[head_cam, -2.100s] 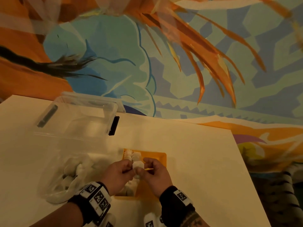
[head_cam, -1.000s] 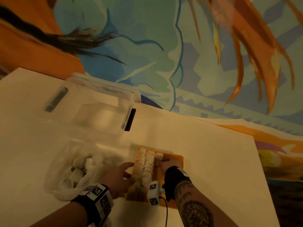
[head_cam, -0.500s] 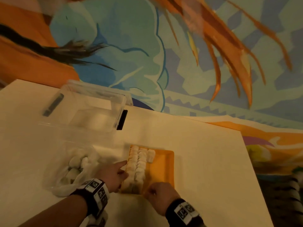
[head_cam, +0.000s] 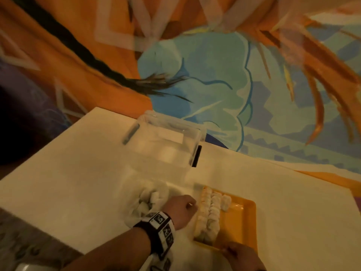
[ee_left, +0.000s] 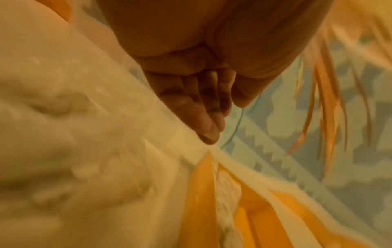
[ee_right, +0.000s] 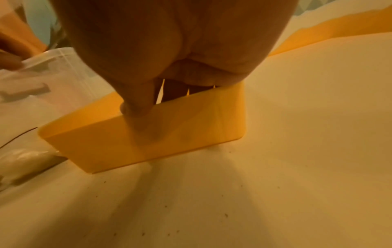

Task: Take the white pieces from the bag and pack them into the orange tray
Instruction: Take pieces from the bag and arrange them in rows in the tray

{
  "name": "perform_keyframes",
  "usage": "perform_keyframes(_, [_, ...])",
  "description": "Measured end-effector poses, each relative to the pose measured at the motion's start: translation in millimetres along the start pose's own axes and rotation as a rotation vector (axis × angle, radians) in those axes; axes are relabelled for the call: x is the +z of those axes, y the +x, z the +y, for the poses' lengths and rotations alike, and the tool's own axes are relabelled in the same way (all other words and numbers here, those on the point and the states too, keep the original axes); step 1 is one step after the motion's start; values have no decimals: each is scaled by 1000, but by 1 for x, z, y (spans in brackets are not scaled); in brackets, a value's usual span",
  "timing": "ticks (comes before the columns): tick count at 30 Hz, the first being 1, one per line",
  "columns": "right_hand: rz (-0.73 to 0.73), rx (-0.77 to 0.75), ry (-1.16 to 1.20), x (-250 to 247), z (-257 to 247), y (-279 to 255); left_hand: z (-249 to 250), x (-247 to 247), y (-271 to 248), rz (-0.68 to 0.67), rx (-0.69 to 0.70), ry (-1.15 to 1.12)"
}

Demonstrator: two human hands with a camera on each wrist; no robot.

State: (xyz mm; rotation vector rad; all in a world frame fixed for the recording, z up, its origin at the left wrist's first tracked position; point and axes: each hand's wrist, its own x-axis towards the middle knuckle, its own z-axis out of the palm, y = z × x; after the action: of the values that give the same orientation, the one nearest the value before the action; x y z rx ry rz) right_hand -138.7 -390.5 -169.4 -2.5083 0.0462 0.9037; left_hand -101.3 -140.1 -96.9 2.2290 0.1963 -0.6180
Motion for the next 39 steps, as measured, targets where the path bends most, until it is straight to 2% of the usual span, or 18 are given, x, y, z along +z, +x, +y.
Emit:
perform_keyframes(2, [-3,19,-3,-1,-4,-1,-8,-31,-11,87,38,-200])
perform_keyframes(4, [-6,27,-33,-4,-9,-6,-28,-63,-17,205,38,-264])
perform_keyframes(6, [-5,39,-47,-5,-12,-4,-61,-91,-12,323,-4,-86])
perform_keyframes(7, [-17,36,-56,-6,-13,-3,-76,-100,-7,325,-29,49])
perform_keyframes(9, [-38,38,-77,-8,-13,-1,-103,-101,6,195,-36,305])
perform_keyframes(13, [-44,58,-91,-9,-16,-2,-123,-67,24,-110,151,605])
perform_keyframes(16, [-70,59,-77,-11,-18,-3,-127,-47,32,-144,143,715])
perform_keyframes(19, [-66,47,-65,-13,-19,-4,-127,-38,36,-88,146,748])
perform_keyframes(22, [-67,44,-56,-12,-18,-5,-126,-38,38,-99,138,701])
perform_keyframes(26, [-72,39,-63,-7,-12,-3,-126,-46,33,-117,132,497])
perform_keyframes(29, [-55,45,-49,-5,-10,-4,-125,-61,28,-49,119,352])
perform_keyframes(33, [-33,40,-34,-7,-14,-6,-116,-85,17,-19,134,349])
perform_keyframes(39, [-32,27,-4,-9,-16,-10,-112,-101,6,40,-8,282])
